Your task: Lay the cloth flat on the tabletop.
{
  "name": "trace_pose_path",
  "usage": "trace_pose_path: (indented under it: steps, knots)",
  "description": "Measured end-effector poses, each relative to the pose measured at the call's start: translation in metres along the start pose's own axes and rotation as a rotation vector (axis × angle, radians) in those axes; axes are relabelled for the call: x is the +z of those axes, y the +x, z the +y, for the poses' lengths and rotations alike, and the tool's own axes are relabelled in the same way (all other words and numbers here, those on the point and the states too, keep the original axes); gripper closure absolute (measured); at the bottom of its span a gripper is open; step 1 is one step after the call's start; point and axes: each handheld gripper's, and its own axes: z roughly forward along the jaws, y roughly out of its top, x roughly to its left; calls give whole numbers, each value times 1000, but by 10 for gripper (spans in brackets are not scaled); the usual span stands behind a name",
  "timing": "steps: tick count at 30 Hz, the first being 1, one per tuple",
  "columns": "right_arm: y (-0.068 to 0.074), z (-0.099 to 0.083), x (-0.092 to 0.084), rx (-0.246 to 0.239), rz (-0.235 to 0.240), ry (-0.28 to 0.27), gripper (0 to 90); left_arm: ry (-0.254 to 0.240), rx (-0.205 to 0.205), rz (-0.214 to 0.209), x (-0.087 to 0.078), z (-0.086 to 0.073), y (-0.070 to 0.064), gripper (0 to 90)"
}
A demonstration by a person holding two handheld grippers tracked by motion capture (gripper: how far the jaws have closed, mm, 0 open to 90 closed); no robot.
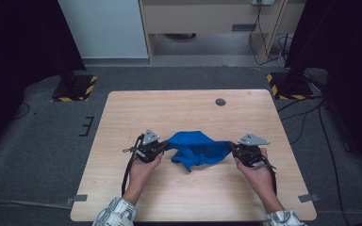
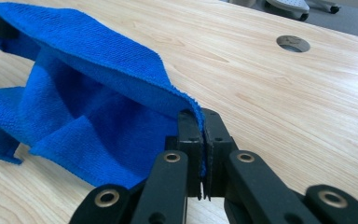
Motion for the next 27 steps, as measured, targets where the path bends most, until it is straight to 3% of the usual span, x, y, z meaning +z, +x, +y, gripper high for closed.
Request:
trace_pose_path:
  steps: [5,9,14,20,23,27]
  knots:
    - [-1,0,2,-2,-2,5,883,8,-8,14,7,3,8,825]
    - [-12,-7,7,18,-26,38,885,29,-18,8,22,3,11,803]
    - [-25,-13,12,38,-47,74,885,49,0,14,38,1,10,775]
    - [-34,-19,19,68,-58,106,885,35,23,31,38,-2,10,678]
    - [-37,-20,20,74,-60,115,885,38,38,41,37,-4,10,677]
    - [-41,-21,20,93,-59,115,885,41,25,33,39,-7,12,685]
